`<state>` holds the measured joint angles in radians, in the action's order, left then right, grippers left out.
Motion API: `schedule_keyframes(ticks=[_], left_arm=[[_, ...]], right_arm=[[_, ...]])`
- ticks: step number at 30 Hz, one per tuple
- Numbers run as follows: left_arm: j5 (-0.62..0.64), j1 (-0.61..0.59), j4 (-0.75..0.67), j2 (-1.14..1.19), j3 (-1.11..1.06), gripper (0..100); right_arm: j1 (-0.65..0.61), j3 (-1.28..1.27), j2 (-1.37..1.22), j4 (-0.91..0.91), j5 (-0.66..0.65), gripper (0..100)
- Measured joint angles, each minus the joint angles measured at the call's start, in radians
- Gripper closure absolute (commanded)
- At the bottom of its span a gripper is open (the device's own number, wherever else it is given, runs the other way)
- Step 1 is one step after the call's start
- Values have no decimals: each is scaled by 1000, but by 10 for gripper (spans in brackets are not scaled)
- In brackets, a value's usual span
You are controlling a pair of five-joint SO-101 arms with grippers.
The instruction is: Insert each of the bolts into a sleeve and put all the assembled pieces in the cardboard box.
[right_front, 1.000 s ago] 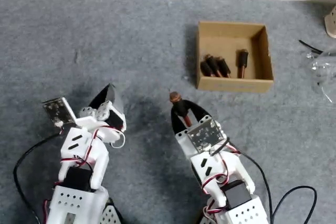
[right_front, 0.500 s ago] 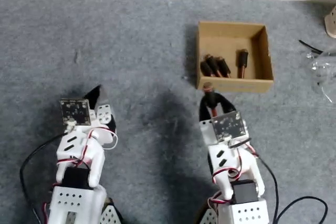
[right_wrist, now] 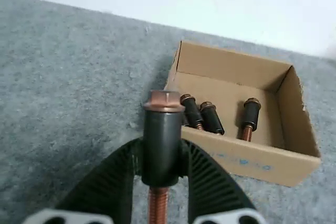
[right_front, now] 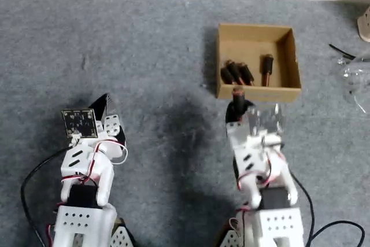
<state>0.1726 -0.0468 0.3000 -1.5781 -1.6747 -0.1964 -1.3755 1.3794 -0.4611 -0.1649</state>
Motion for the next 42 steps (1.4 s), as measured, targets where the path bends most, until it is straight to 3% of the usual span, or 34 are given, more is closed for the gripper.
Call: schedule_keyframes(ticks=[15,22,31,39,42], left_arm=[[0,0,0,0,-2,986],[0,0,0,0,-2,986],[0,0,0,0,-3,986],[-5,0,0,0,-3,986],[-5,0,0,0,-3,986]], right_arm=[[118,1115,-1298,-5,0,994],[140,1533,-1743,-209,0,994],[138,1939,-2116,-493,0,994],[135,2159,-2202,-669,2,988],[135,2202,-2202,-715,2,925]])
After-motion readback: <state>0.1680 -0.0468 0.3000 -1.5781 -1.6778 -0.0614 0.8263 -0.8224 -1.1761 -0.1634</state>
